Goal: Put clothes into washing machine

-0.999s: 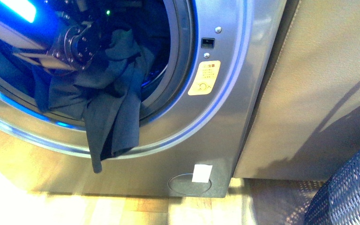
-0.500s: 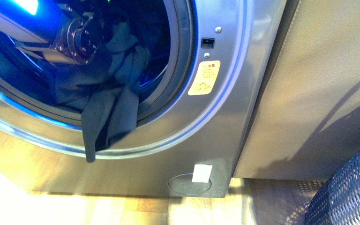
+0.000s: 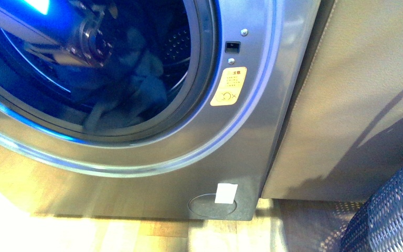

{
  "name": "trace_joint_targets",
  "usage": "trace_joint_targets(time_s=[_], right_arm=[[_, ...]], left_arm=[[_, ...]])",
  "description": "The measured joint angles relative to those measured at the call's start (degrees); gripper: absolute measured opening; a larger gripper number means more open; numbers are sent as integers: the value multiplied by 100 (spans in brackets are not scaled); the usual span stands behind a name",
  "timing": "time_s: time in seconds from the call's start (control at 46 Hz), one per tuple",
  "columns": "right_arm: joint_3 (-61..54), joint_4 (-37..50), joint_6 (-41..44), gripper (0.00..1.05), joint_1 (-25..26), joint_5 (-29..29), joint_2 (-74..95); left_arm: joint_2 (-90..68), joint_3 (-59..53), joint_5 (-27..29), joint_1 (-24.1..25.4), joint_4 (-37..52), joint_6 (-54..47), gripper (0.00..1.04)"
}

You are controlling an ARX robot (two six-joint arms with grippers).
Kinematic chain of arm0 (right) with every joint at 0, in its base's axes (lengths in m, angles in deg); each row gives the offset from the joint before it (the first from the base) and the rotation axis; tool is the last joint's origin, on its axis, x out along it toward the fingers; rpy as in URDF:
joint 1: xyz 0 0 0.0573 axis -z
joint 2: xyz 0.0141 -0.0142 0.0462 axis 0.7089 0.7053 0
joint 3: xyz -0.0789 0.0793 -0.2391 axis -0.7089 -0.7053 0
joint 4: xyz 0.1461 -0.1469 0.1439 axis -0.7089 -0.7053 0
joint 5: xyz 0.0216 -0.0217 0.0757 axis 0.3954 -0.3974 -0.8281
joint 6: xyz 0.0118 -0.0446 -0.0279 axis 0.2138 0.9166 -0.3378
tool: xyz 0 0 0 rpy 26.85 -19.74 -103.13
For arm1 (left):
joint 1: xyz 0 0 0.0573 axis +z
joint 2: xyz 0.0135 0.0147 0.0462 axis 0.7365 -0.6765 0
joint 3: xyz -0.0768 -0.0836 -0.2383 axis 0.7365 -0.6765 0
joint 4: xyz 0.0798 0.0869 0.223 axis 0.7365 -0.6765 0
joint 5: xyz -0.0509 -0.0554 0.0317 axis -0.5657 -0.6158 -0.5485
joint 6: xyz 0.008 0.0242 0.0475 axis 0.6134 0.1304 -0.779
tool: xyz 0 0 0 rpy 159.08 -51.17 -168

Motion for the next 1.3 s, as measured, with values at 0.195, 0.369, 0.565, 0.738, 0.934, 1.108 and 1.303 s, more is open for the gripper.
trace_joint_targets(time_s=[0.195,0.369,0.565,0.738,0.934,1.108,1.303], right_arm=[[0,0,0,2,0,0,0],[0,0,0,2,0,-2,0],[0,0,0,2,0,0,0],[0,0,0,2,0,0,0],[0,0,0,2,0,-2,0],[0,0,0,2,0,0,0],[0,0,0,2,0,0,0]], left_arm=[[0,-68,-66,-13,-186,286,8],[-2,-332,-63,20,-433,732,8],[-7,-540,-289,155,-903,1056,11],[-7,-785,-568,260,-1351,1228,36],[190,-1650,-807,295,-1196,1355,77],[726,-2693,-1051,297,-977,1443,98],[1366,-3661,-1250,249,-1008,1502,98]])
